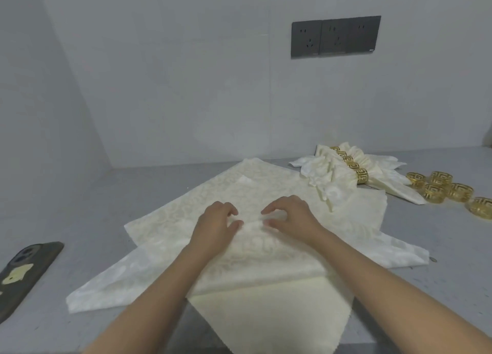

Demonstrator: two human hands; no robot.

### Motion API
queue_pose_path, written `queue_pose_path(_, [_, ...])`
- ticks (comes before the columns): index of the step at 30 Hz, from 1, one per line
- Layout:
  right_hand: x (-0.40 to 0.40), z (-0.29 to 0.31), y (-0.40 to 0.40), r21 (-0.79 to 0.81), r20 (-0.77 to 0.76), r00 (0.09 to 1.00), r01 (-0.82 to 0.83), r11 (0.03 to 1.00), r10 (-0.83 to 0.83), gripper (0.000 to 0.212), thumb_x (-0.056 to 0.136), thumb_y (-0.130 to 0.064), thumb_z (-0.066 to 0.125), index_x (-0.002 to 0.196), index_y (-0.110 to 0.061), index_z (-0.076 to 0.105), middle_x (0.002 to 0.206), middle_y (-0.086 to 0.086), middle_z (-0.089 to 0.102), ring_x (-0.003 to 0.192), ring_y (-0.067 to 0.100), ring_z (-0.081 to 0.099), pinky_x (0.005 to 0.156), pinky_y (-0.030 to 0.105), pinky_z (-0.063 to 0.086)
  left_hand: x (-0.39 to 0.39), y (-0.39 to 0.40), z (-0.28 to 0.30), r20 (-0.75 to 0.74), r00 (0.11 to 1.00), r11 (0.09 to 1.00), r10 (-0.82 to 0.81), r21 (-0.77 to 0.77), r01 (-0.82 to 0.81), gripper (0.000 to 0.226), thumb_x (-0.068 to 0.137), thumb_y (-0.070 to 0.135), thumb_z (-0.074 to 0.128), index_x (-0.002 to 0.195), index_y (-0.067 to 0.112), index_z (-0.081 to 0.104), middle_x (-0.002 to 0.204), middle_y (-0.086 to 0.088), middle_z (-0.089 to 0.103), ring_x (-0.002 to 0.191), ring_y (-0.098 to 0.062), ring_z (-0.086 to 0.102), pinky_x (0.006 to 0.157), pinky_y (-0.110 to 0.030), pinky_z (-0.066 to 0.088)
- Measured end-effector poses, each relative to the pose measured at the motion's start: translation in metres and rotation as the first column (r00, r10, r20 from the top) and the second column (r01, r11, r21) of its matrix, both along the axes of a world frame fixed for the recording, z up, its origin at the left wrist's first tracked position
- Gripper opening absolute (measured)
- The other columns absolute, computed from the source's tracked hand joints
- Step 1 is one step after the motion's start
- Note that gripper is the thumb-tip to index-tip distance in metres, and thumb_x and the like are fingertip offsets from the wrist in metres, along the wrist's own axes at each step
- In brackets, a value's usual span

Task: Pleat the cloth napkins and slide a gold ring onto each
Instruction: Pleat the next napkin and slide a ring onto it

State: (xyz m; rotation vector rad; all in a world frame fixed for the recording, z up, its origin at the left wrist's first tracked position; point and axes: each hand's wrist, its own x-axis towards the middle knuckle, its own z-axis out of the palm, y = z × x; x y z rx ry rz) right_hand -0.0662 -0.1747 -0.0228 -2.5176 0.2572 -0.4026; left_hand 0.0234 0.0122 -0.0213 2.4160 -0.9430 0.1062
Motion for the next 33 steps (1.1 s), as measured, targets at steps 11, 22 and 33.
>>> queue_pose_path(11, [0.013,-0.027,-0.001,0.228,0.008,0.992,-0.122,0.966,0.123,0.006,0.073,-0.035,0.079,0.069,-0.034,0.074,0.077,-0.019,0.068,0.086,-0.007,0.057,0.091,0.026,0.04,0.022,0.004,-0.004,-0.394,0.866,0.945,-0.308,-0.021,0.327,0.01,0.077,0.042,0.075,0.085,0.041,0.07,0.095,0.02,0.064,0.091,0.01,0.056,0.075,-0.004,0.039])
queue_pose_path(22, [0.105,-0.008,-0.035,0.169,-0.116,0.985,0.146,0.975,-0.128,0.03,0.086,-0.045,0.06,0.098,-0.018,0.063,0.087,-0.01,0.054,0.091,0.014,0.054,0.096,0.033,0.034,0.101,-0.054,-0.004,-0.261,0.959,0.968,0.114,-0.19,-0.166,0.053,0.078,0.024,0.072,0.051,0.02,0.026,0.045,0.009,0.026,0.047,-0.012,0.027,0.05,-0.026,0.021])
queue_pose_path(33, [0.166,-0.036,-0.048,0.095,-0.021,0.938,0.345,0.934,-0.345,0.007,0.086,-0.026,0.064,0.089,-0.021,0.066,0.097,-0.002,0.064,0.104,0.019,0.052,0.079,0.029,0.045,0.152,-0.089,-0.029,-0.249,0.961,0.978,0.12,-0.134,-0.157,0.022,0.081,0.02,0.071,0.098,0.023,0.058,0.109,0.005,0.058,0.101,-0.014,0.056,0.083,-0.026,0.044])
